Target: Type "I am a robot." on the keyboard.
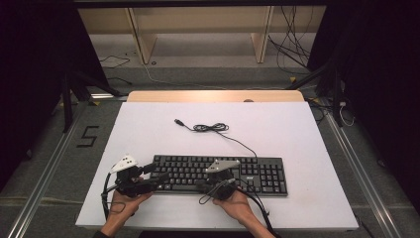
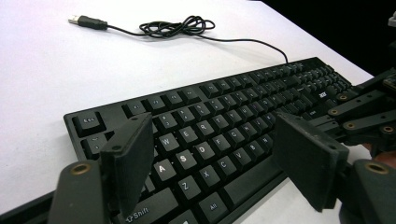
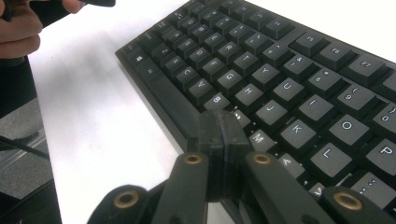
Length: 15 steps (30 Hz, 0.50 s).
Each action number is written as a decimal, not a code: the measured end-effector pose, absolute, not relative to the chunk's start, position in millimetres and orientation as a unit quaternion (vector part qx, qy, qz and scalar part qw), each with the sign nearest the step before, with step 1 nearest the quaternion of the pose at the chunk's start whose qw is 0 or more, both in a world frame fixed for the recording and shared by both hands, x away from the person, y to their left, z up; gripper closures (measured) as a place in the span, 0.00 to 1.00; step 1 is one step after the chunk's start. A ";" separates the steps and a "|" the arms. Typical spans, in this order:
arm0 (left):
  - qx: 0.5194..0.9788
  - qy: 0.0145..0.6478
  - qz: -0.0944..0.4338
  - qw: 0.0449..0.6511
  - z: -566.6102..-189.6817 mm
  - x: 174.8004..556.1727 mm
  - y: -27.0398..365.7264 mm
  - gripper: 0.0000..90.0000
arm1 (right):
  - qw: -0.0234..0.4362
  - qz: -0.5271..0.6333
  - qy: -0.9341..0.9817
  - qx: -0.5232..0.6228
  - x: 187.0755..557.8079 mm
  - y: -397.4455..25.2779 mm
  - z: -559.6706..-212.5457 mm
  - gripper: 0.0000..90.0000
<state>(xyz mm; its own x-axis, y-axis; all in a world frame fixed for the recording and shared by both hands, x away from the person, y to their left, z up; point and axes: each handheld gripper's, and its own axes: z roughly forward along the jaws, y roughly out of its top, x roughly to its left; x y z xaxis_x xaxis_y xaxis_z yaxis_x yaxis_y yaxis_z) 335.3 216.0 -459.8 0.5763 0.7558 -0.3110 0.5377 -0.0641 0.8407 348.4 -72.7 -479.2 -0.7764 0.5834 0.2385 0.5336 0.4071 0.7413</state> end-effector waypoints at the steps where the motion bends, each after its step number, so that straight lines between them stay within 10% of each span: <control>1: 0.722 0.448 0.105 0.517 -459.7 334.8 215.8 0.32 | 0.028 0.430 0.838 0.333 348.6 -72.6 -479.4 1.00; 15: 0.728 0.440 0.108 0.515 -459.9 329.1 216.0 0.29 | 0.027 0.423 0.843 0.330 348.9 -68.5 -483.2 1.00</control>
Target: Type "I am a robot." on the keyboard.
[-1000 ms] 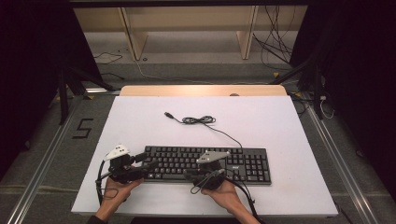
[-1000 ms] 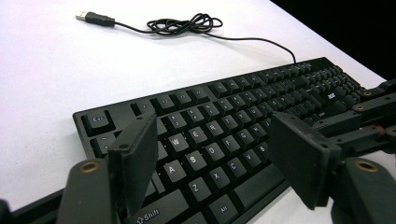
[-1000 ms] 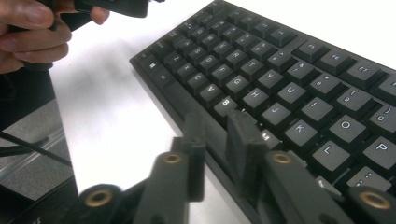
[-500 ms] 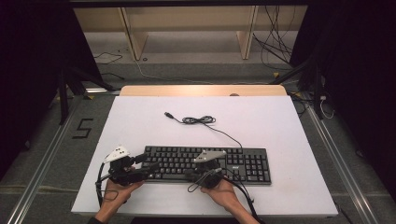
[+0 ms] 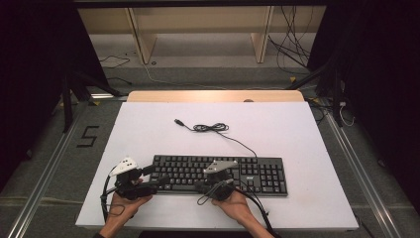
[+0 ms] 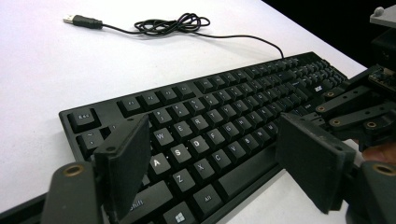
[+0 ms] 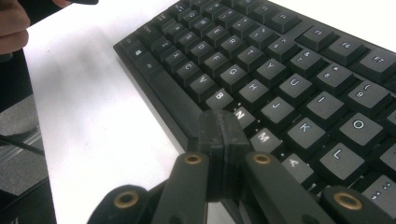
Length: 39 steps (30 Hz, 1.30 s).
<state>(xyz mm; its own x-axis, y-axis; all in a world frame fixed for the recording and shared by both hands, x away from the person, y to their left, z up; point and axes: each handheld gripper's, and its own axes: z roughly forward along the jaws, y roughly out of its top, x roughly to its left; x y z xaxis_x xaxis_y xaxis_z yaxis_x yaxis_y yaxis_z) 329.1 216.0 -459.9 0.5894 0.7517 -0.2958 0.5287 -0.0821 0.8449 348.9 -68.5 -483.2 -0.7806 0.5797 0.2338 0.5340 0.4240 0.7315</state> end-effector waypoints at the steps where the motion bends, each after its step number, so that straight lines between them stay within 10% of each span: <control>1: 0.728 0.440 0.108 0.515 -460.0 329.0 216.7 0.28 | 0.027 0.423 0.844 0.330 349.1 -68.5 -483.4 1.00; 21: 0.724 0.447 0.113 0.513 -460.8 331.4 218.2 0.28 | 0.032 0.418 0.844 0.336 348.4 -67.6 -485.2 1.00; 39: 0.726 0.451 0.115 0.506 -462.7 339.4 215.1 0.28 | 0.029 0.455 0.820 0.346 348.5 -90.8 -468.7 0.77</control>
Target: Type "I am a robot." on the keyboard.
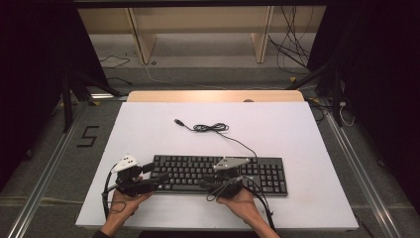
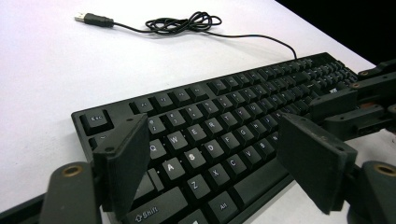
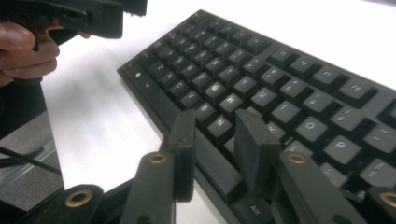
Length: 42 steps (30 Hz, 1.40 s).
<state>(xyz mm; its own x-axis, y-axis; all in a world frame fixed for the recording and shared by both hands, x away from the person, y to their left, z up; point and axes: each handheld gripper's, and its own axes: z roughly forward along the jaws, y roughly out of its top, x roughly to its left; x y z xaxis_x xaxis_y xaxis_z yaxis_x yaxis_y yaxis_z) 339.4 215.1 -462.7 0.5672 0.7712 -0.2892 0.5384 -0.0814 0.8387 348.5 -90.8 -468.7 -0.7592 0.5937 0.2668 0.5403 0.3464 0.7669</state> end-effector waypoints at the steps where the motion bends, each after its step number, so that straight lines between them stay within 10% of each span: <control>1: 0.726 0.451 0.115 0.506 -462.8 340.1 214.4 0.28 | 0.030 0.457 0.819 0.347 348.4 -92.5 -467.8 0.76; 20: 0.754 0.431 0.096 0.487 -463.8 358.4 191.2 0.62 | 0.043 0.475 0.807 0.350 343.0 -109.1 -457.6 0.48; 42: 0.795 0.418 0.095 0.430 -473.7 382.6 166.8 0.99 | 0.051 0.483 0.801 0.350 334.2 -121.0 -454.6 0.43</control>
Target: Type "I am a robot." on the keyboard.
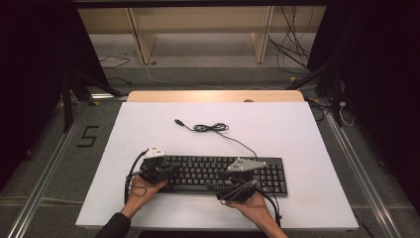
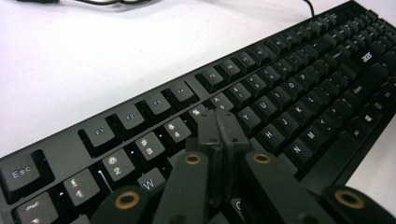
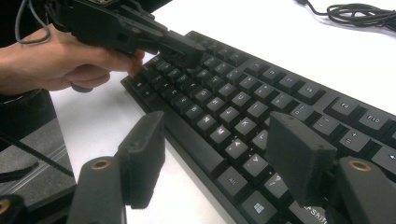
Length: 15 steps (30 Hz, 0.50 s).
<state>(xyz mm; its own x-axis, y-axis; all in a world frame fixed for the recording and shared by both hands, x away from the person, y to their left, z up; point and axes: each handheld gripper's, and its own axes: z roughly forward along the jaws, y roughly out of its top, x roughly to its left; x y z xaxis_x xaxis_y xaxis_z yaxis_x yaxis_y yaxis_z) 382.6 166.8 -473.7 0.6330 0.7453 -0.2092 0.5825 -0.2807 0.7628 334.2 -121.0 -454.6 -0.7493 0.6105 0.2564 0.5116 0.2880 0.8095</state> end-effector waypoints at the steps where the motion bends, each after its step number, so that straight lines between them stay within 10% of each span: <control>1: 0.795 0.419 0.094 0.429 -474.2 383.0 165.8 0.99 | 0.051 0.483 0.801 0.350 334.0 -121.1 -454.6 0.43; 15: 0.800 0.421 0.092 0.417 -478.0 388.8 162.4 0.99 | 0.051 0.487 0.800 0.348 331.5 -123.3 -454.6 0.40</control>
<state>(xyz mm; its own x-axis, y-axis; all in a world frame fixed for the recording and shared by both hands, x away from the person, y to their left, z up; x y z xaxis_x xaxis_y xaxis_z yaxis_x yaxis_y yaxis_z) 388.8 162.4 -478.0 0.6285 0.7507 -0.2033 0.5965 -0.2975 0.7454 331.5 -123.3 -454.6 -0.7530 0.6060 0.2563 0.5060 0.2843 0.8143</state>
